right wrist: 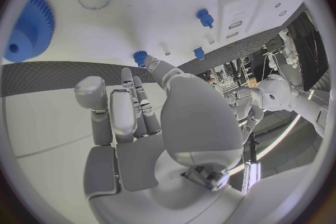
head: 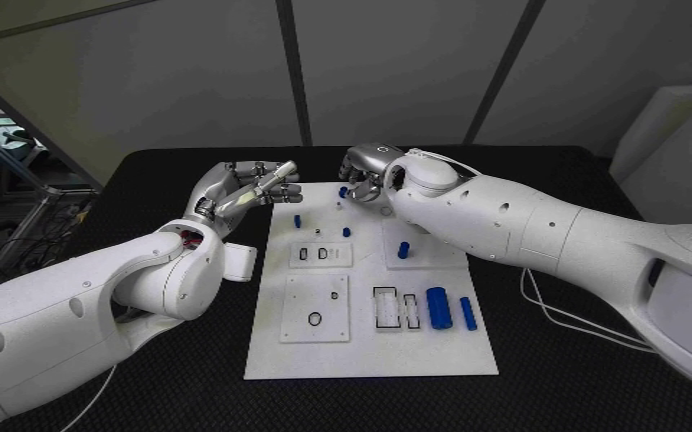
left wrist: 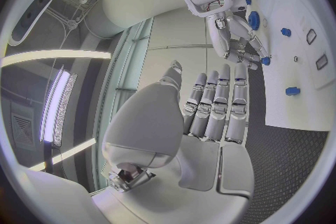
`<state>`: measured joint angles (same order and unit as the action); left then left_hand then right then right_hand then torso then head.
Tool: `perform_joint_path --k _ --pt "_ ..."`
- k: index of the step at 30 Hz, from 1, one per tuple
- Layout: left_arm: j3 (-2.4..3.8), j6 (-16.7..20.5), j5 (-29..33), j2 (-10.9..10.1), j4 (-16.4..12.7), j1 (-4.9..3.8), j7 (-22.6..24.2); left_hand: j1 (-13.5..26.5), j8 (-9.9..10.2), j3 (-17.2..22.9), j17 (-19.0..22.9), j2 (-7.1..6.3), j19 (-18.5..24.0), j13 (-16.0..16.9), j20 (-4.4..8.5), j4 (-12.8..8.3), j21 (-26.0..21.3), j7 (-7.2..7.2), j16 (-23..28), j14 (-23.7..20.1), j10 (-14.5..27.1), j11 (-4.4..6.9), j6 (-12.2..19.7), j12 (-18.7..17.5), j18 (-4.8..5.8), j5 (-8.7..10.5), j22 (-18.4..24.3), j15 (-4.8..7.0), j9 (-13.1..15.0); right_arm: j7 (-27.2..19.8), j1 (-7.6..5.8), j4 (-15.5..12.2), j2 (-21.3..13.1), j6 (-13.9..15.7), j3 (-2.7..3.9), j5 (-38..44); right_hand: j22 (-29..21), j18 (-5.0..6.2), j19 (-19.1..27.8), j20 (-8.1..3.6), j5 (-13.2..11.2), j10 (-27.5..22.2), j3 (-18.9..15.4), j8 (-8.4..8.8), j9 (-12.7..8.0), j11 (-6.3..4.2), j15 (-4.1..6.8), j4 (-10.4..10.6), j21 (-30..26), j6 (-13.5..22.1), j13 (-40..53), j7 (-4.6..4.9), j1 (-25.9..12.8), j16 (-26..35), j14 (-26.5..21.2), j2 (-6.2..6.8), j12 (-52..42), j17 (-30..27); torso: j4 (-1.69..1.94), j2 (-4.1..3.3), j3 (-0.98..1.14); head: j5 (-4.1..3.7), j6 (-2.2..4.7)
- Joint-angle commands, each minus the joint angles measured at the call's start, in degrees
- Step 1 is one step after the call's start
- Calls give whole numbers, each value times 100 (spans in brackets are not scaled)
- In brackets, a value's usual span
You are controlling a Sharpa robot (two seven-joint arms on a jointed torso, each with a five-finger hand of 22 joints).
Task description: Assemble the parts on the task board
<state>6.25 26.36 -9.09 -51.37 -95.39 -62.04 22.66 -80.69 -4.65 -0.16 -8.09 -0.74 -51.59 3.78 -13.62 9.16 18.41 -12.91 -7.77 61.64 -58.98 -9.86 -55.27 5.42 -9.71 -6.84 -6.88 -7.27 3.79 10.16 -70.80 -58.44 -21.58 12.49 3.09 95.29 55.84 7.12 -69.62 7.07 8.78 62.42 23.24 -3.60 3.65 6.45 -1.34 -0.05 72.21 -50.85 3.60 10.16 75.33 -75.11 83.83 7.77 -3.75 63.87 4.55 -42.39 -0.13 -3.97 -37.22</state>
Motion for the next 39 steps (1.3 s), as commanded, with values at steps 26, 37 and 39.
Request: perform_joint_path --k 26,37,39 --pt "2 -141 -27 3 35 -3 -10 17 24 -50 -8 -7 -41 5 -8 9 7 -32 45 -17 17 -37 12 -31 -69 33 7 -32 -8 293 -65 -1641 -2171 -343 298 -1596 1027 -234 -630 -188 542 1453 -1624 -383 66 -333 238 811 564 11 5112 -176 414 -868 383 106 -5310 1308 -153 54 40 -42 148" --pt "2 -146 -27 22 54 0 -12 17 24 -50 -8 -7 -41 5 -8 9 7 -32 45 -17 17 -37 12 -31 -69 33 7 -32 -8 296 -63 -1236 -1864 -710 299 -1423 1163 -251 -685 -144 527 1701 -1796 -502 49 -284 197 1091 638 212 6437 -133 625 -990 409 83 -6516 1513 -134 45 36 -54 126" --pt "2 -146 -27 24 56 0 -13 17 24 -50 -8 -7 -41 5 -8 9 7 -32 45 -17 17 -37 12 -31 -69 33 7 -32 -8 292 -63 -1194 -1823 -771 299 -1403 1156 -249 -677 -141 522 1717 -1804 -505 47 -283 196 1100 634 231 6502 -134 646 -989 407 86 -6575 1509 -143 48 36 -47 113"
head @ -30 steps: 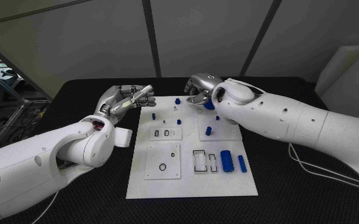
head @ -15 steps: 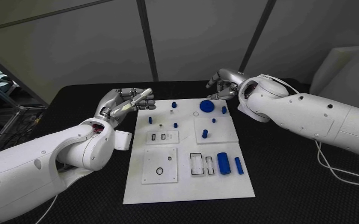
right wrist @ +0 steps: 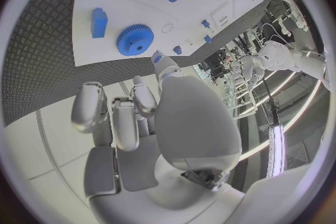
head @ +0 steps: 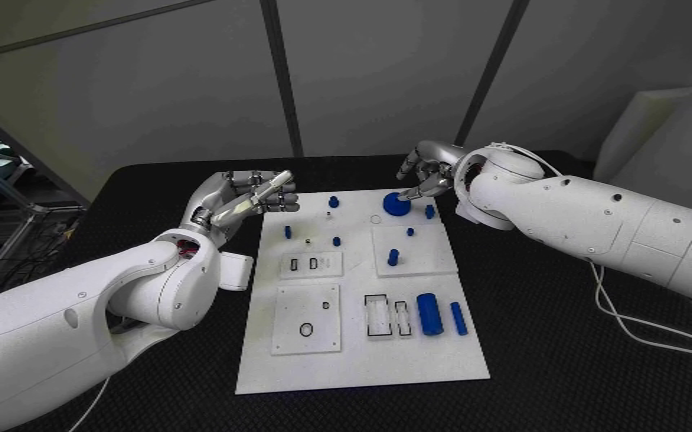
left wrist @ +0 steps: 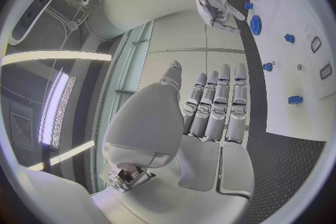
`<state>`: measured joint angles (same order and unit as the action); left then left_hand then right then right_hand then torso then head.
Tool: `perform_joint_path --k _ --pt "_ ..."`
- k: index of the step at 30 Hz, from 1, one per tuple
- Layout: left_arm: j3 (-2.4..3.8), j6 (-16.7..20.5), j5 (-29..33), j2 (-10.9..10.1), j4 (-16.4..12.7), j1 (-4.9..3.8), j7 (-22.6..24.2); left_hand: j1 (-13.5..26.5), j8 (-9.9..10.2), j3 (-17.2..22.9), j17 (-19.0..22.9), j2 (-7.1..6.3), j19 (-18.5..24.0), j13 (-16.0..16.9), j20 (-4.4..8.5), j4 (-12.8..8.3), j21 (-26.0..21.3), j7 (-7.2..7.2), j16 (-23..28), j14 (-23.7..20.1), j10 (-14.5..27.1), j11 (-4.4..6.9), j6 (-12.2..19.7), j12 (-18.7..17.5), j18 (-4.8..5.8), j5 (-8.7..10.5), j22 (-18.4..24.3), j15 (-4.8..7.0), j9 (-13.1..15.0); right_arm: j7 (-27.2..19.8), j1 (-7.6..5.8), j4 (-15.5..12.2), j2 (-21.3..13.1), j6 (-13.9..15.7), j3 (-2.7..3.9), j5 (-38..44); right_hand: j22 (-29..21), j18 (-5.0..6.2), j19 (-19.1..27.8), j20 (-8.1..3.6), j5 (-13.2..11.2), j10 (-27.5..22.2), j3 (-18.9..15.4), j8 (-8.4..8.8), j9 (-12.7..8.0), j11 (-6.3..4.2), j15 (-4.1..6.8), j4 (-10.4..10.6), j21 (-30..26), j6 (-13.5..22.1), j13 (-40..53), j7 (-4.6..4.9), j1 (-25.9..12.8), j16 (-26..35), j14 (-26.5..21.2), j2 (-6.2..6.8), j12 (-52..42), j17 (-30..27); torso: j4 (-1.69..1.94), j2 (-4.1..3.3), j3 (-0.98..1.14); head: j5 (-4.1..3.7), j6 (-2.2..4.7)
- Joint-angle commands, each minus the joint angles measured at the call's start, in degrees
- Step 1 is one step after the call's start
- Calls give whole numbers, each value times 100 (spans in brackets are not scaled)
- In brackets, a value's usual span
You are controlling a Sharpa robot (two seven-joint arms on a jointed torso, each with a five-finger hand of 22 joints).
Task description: Assemble the parts on the task board
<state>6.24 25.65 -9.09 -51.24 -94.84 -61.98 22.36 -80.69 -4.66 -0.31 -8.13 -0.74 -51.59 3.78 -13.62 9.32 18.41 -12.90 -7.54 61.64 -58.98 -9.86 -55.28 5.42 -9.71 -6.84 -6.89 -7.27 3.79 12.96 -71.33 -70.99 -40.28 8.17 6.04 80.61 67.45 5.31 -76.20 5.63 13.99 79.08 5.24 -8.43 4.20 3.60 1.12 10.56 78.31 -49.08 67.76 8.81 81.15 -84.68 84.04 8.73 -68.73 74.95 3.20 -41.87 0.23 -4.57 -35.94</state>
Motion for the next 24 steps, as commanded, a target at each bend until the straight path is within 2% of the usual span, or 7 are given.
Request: perform_joint_path --k 1,8,24 --pt "4 -75 -27 12 3 -7 15 17 25 -35 -5 -7 -41 5 -8 -7 7 -32 21 -17 17 -37 13 -32 -70 34 8 -32 -8 15 -10 88 72 -379 4 80 -13 -66 -12 4 -3 66 -8 -24 -8 1 -51 42 20 67 137 -2 78 -35 387 -10 -124 408 -8 -5 0 14 -15" --pt "4 -74 -27 27 8 -6 14 17 25 -35 -5 -7 -41 5 -8 -7 7 -32 21 -17 17 -37 13 -32 -70 34 8 -32 -8 7 -9 281 213 -515 4 139 -16 -64 -4 6 -16 95 -20 -28 -12 1 -51 60 16 105 259 -6 111 -47 389 -16 -235 431 -12 -1 0 8 -27" --pt "3 -59 -27 54 27 -3 12 21 30 -47 -11 -8 -40 5 -10 -9 5 -32 26 -18 22 -37 15 -36 -70 33 10 -33 -7 37 -7 442 352 -815 1 151 -5 -66 -3 7 37 93 -5 -78 -1 0 -51 78 21 72 341 -8 151 -61 392 -73 -301 457 -14 0 2 25 -57"
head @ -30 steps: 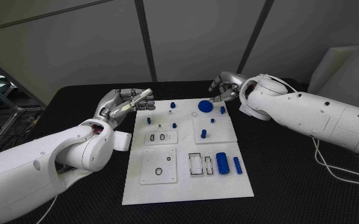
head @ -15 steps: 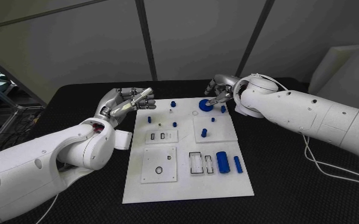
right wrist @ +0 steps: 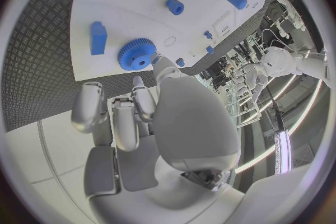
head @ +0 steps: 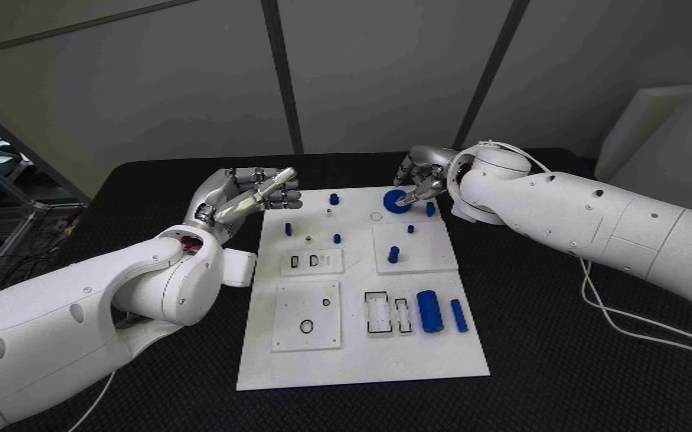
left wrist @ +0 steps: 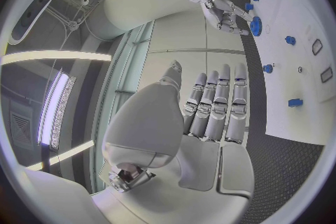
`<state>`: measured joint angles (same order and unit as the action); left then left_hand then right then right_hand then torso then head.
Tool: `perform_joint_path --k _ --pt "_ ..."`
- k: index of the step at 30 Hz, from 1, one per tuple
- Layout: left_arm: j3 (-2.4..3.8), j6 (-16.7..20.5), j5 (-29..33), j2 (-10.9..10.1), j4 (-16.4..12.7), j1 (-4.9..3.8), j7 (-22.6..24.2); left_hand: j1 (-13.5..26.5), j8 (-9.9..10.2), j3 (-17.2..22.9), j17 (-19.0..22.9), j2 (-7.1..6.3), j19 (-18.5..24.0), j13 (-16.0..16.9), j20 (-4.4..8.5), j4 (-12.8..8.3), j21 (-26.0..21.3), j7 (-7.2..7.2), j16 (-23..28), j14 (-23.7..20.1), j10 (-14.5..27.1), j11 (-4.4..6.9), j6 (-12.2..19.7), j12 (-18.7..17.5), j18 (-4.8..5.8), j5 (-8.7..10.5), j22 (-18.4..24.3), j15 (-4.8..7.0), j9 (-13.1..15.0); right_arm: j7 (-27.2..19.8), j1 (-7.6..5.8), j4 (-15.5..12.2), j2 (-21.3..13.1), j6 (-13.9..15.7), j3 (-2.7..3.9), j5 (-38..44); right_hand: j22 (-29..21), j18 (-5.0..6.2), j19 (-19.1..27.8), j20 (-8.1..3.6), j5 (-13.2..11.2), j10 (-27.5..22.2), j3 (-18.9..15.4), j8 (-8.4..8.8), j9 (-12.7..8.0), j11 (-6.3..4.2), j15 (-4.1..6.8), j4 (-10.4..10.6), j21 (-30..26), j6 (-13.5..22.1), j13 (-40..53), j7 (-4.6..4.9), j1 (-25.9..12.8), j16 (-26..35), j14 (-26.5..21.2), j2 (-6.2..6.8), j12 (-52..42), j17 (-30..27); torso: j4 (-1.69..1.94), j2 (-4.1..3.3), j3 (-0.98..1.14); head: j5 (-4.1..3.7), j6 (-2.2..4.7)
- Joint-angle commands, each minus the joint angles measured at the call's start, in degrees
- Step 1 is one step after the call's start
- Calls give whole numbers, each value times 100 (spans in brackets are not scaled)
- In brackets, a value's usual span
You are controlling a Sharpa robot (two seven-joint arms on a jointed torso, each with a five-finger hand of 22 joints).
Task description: Assemble the parts on the task board
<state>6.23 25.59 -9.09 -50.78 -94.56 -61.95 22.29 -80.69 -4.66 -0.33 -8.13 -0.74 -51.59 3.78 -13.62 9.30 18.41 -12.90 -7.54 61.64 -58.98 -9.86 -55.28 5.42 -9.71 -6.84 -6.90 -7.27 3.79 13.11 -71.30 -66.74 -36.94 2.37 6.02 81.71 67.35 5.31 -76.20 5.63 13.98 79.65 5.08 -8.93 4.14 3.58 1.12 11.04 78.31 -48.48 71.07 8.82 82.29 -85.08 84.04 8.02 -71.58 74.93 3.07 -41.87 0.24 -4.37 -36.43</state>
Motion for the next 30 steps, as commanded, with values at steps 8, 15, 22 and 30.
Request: perform_joint_path --k 8,15,22,30 --pt "3 -56 -27 13 6 -5 14 21 30 -46 -10 -8 -40 5 -10 -7 5 -32 27 -17 22 -37 16 -36 -70 32 10 -34 -7 64 -9 91 49 -367 1 42 8 -67 -4 7 45 32 19 -37 6 2 -52 35 22 9 22 -9 42 -27 395 -27 -25 473 2 0 1 12 -25" --pt "3 -53 -27 17 13 -5 12 21 32 -49 -13 -7 -40 6 -10 -8 5 -33 27 -17 23 -38 17 -37 -70 32 11 -34 -7 58 -8 154 71 -414 0 42 12 -67 -5 8 53 33 26 -43 6 3 -53 36 23 6 37 -8 47 -34 397 -44 -37 486 -4 -4 1 19 -51" --pt "3 -55 -27 20 17 -5 9 21 32 -49 -13 -7 -40 6 -10 -8 5 -33 27 -17 23 -38 17 -37 -70 32 11 -34 -7 43 -6 188 102 -457 -2 42 18 -68 -7 8 61 39 41 -60 9 2 -53 27 27 -9 70 -9 66 -39 399 -75 -65 496 -3 -1 1 20 -63" --pt "3 -58 -27 18 15 -5 6 21 32 -49 -13 -7 -40 6 -10 -8 5 -33 27 -17 23 -38 17 -37 -70 32 11 -34 -7 21 -5 239 149 -456 -7 42 31 -70 -12 8 49 52 41 -92 15 1 -53 35 34 -44 122 -12 45 -46 401 -107 -110 508 -5 1 0 14 -75"
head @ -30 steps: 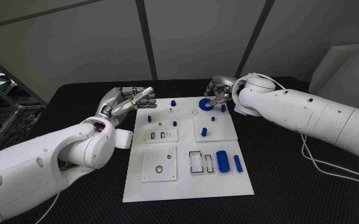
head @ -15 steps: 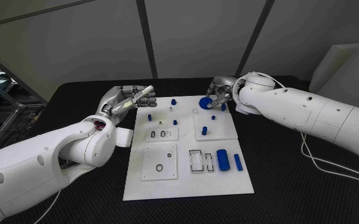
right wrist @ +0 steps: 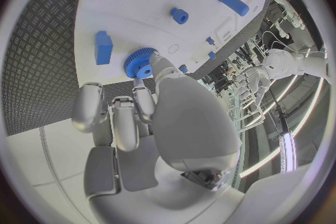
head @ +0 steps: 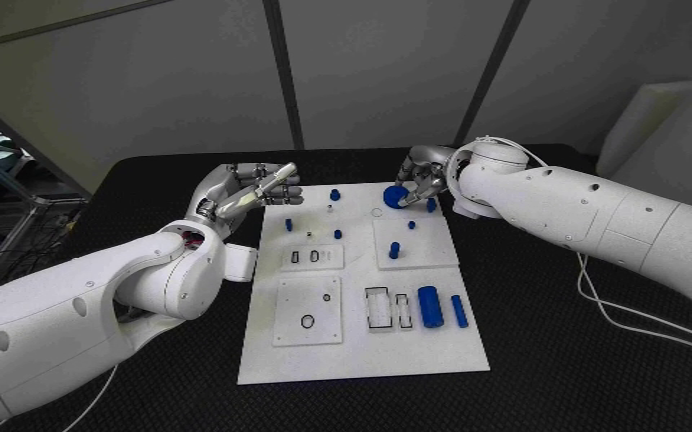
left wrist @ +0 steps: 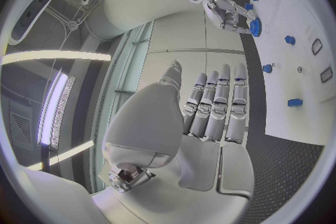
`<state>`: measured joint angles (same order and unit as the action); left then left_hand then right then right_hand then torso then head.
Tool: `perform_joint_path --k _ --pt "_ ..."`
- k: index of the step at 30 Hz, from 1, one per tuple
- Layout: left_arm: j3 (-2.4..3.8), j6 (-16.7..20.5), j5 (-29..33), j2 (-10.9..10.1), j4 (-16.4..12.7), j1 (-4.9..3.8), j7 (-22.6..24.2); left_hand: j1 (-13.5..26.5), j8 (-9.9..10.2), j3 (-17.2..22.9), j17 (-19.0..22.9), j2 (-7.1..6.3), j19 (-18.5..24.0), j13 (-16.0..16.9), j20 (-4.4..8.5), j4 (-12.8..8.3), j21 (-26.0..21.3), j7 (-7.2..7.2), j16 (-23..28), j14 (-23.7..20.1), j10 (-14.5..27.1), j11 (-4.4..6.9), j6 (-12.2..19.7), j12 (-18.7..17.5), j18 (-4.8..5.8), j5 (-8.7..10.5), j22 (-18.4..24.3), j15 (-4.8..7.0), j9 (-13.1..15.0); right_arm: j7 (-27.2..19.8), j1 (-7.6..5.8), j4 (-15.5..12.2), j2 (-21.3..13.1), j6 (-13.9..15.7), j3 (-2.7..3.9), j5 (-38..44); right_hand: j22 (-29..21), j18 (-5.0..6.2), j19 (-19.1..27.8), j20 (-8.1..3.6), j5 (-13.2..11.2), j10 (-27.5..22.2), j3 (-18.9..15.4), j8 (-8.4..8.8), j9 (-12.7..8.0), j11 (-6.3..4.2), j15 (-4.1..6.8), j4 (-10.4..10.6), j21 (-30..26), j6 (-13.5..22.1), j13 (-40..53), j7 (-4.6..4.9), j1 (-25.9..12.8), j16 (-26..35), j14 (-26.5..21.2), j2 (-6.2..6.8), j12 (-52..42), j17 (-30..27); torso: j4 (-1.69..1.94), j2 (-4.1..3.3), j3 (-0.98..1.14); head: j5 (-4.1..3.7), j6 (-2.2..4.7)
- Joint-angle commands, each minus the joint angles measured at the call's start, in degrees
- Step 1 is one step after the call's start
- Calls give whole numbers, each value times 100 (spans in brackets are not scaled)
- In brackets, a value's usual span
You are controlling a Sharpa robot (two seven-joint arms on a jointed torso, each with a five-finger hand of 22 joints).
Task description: Assemble the parts on the task board
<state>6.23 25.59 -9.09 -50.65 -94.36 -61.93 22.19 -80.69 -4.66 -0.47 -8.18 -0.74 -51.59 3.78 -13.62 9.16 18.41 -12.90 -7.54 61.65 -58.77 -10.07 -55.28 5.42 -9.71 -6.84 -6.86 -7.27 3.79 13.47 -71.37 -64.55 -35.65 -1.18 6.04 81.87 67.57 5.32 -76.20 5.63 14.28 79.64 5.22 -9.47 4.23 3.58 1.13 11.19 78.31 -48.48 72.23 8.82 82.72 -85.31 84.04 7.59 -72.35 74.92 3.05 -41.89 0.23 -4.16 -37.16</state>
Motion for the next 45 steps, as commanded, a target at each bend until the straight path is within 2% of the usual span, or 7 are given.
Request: perform_joint_path --k 1,6,14,23,32,37,45 --pt "4 -59 -27 5 -6 -7 15 21 32 -35 -8 -7 -40 6 -10 6 5 -33 28 -17 2 -17 16 -37 -70 32 6 -34 -7 -13 2 26 27 -96 -11 26 16 -72 -16 8 15 64 23 -50 8 1 -53 29 38 -58 33 -13 -14 -29 403 -76 -59 520 -4 2 3 -6 -3" --pt "4 -62 -27 1 -2 -7 6 21 33 -37 -10 -6 -40 6 -10 5 4 -34 28 -16 3 -17 17 -38 -71 32 7 -34 -7 -3 3 36 37 -64 -17 130 79 -83 -50 0 122 96 58 -250 71 -22 -40 22 72 -411 131 -37 -32 -59 413 -191 -143 579 -1 1 2 -16 -20" --pt "4 -69 78 -5 8 -7 -16 22 35 -39 -11 -6 -40 6 -11 4 4 -35 29 -16 4 -18 18 -39 -71 32 7 -34 -7 -11 7 1 39 101 -21 441 194 -101 -113 -84 179 167 153 -507 218 -173 73 -30 134 -1060 273 -227 -28 -114 436 -344 -259 697 -2 3 2 -32 -41" --pt "4 -74 113 -13 15 -7 -36 22 35 -39 -11 -6 -40 6 -11 4 4 -35 29 -16 4 -18 18 -39 -71 32 7 -34 -7 -26 21 -213 -1 608 -22 852 277 -118 -162 -127 197 197 185 -505 254 -219 116 -63 177 -1162 320 -276 -15 -148 450 -364 -294 772 0 4 6 -26 -36" --pt "4 -82 116 -8 19 -7 -46 22 36 -41 -14 0 -40 6 -11 4 4 -35 31 -16 4 -18 18 -40 -71 31 8 -34 -6 76 27 -932 -169 1049 -20 1216 337 -132 -199 -146 235 195 187 -442 254 -218 126 -72 209 -1130 318 -265 -35 -164 457 -333 -282 805 -7 6 4 -22 -19" --pt "4 -89 117 -1 18 -7 -52 22 36 -41 -14 0 -40 6 -11 4 4 -35 31 -16 4 -18 18 -40 -71 31 8 -34 -6 156 27 -1284 -158 1169 -18 1415 361 -137 -213 -151 274 197 194 -406 257 -215 125 -73 221 -1122 324 -260 -48 -168 458 -323 -280 814 4 6 3 -12 -25" --pt "4 -93 117 -5 11 -7 -57 22 36 -41 -14 0 -40 6 -11 4 4 -35 31 -16 4 -18 18 -40 -71 31 8 -34 -6 232 26 -1318 74 1155 -18 1632 377 -141 -223 -151 276 197 195 -402 258 -214 125 -73 230 -1123 325 -259 -49 -169 459 -320 -281 817 18 8 -8 0 -33"
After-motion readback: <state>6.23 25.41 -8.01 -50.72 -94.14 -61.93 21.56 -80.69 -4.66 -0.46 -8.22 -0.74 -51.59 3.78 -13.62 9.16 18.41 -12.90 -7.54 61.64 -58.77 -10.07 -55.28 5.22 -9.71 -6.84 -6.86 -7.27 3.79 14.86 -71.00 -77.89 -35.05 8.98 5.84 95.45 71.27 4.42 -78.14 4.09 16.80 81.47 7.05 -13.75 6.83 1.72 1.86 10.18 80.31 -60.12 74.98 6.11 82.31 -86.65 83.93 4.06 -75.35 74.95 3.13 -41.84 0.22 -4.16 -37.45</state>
